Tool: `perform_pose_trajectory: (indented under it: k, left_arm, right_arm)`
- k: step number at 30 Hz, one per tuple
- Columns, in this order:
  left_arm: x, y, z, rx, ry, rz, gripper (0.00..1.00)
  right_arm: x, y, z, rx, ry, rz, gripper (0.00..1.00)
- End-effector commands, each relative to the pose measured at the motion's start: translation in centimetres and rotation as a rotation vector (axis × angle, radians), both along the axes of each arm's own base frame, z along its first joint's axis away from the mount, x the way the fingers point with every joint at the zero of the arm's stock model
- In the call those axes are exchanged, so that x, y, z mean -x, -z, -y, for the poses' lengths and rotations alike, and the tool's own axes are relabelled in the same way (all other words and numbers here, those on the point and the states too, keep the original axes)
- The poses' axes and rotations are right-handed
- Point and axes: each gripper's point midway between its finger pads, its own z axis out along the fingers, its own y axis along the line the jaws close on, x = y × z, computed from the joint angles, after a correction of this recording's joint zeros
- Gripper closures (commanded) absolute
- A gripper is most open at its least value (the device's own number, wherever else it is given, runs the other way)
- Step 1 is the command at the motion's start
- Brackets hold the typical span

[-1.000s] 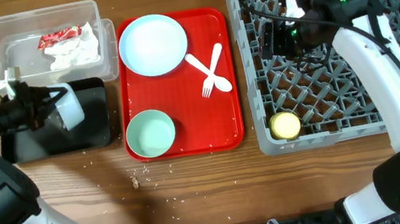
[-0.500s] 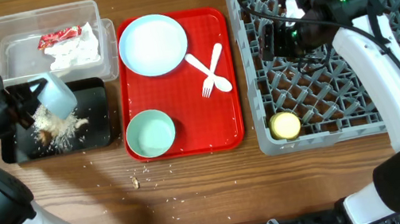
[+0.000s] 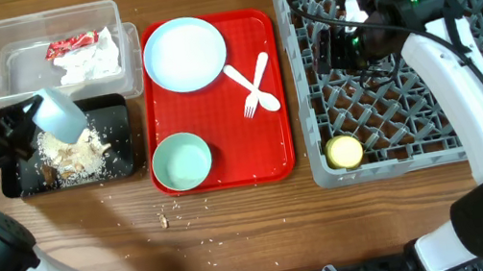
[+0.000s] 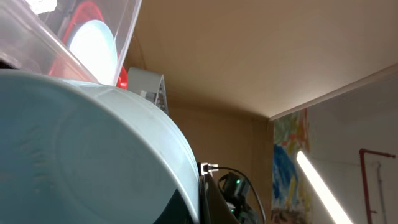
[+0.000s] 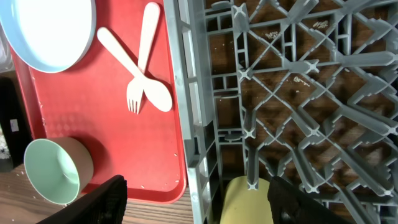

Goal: Sort waste into correct bins and load items into the dishwasher rack
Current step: 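Tip the blue bowl to pour rice onto the black tray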

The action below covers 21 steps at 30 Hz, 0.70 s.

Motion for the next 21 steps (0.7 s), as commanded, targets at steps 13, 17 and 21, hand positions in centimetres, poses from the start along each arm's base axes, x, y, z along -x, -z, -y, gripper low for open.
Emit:
perform_pose_trajectory:
  k: [13, 17, 21]
  left_arm:
    - [1.1, 0.5, 0.5, 0.056, 0.005, -0.115, 0.96]
    - [1.3, -0.2, 0.9, 0.068, 0.006, -0.097, 0.96]
    - [1.1, 0.4, 0.9, 0.024, 0.017, -0.080, 0.96]
  right_arm:
    - [-0.1, -1.2, 0.0, 0.020, -0.058, 0.050, 0.26]
    - [0.0, -1.1, 0.0, 0.022, -0.065, 0.048, 0.26]
    - [0.0, -1.1, 0.1, 0.023, -0.064, 0.044, 0.25]
